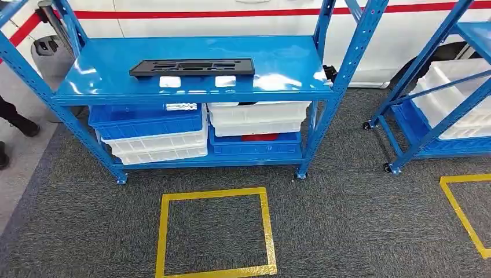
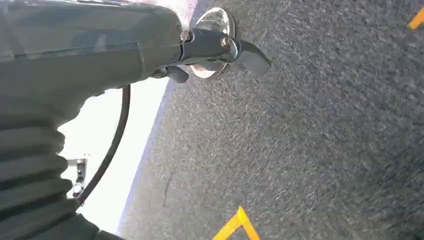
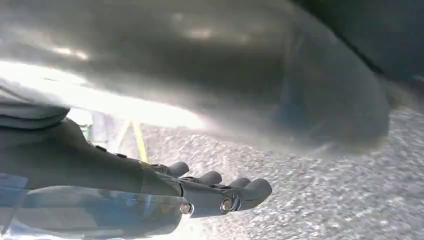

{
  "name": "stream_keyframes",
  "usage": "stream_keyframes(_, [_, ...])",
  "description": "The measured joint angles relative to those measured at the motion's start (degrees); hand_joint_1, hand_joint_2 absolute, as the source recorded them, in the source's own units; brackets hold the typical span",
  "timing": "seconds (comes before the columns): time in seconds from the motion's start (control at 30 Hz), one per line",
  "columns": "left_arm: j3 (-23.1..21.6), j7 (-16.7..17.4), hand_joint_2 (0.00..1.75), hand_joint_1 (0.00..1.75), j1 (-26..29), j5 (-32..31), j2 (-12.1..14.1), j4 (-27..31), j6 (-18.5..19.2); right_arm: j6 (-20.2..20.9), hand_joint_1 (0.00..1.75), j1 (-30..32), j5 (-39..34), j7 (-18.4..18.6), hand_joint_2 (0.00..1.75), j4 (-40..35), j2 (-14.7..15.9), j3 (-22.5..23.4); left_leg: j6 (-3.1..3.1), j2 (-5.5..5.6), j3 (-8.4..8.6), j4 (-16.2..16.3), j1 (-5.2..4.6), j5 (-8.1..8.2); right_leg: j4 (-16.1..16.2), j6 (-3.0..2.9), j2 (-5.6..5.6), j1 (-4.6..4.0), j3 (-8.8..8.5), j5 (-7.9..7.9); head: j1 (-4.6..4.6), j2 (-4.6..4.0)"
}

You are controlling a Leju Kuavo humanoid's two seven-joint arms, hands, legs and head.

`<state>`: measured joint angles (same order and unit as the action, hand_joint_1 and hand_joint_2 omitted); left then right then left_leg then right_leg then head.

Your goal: Take the parts from the cabinet and place them on the table.

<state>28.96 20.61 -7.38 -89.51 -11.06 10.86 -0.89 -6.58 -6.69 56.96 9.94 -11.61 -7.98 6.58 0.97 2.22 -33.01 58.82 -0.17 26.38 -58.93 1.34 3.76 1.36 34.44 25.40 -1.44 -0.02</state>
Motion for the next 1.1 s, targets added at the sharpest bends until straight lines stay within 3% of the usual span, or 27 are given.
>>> stream_keyframes(0.13, [0.1,-2.2,0.00,0.00,0.7,1.3,0.0,0.0,-0.2,-0.6,0.00,-0.2,-1.2,-3.0,0.00,0.0,-0.4,0.5,0.00,0.01,0.02,0.0,-0.01,0.00,0.0,0.00,-0.02,0.00,0.02,0.01,0.00,0.00])
stream_keyframes(0.17, [0.2,-2.6,1.75,0.00,0.9,1.7,0.1,0.0,-0.4,-0.7,0.00,-0.2,-1.5,-3.4,0.00,0.0,-0.5,0.7,0.00,0.02,0.02,0.0,-0.01,0.00,0.0,0.00,-0.02,0.01,0.03,0.01,0.00,0.00])
stream_keyframes(0.5, [0.7,-7.4,1.75,0.00,1.1,2.7,0.2,0.0,-7.5,2.4,0.00,-0.3,-3.4,-3.9,0.00,0.0,-0.5,3.4,0.01,0.00,0.01,0.0,-0.01,0.00,0.0,0.00,-0.02,0.01,0.02,0.00,0.00,0.00])
stream_keyframes(0.6, [1.5,-10.6,1.75,0.00,1.5,4.7,0.6,0.0,-10.7,3.8,0.00,-0.2,-3.7,-4.5,0.00,0.0,-0.5,4.2,0.01,0.00,0.01,0.0,-0.01,0.00,0.0,0.00,-0.01,0.01,0.04,0.00,0.00,0.00])
stream_keyframes(0.7, [3.0,-14.3,1.75,0.00,1.7,8.1,1.1,0.0,-11.3,5.6,0.00,-0.2,-2.5,-6.3,0.00,0.0,-0.5,4.4,0.01,0.00,0.00,0.0,0.00,0.00,0.0,0.00,-0.01,-0.01,0.06,0.01,0.00,0.00])
stream_keyframes(0.73, [3.5,-15.2,0.00,0.00,1.6,8.8,1.3,0.0,-11.1,6.1,0.00,-0.2,-2.0,-6.6,0.00,0.0,-0.5,4.4,0.01,0.00,0.00,0.0,0.00,0.00,0.0,0.00,-0.01,-0.01,0.06,0.01,0.00,0.00])
stream_keyframes(1.1, [7.6,-16.6,0.00,0.00,1.2,10.6,2.6,0.0,-11.8,7.5,0.00,-0.4,0.9,-6.3,0.00,0.0,-0.5,4.0,0.01,0.00,0.00,0.0,0.00,0.00,0.0,0.00,-0.01,0.00,0.03,0.00,0.00,0.00])
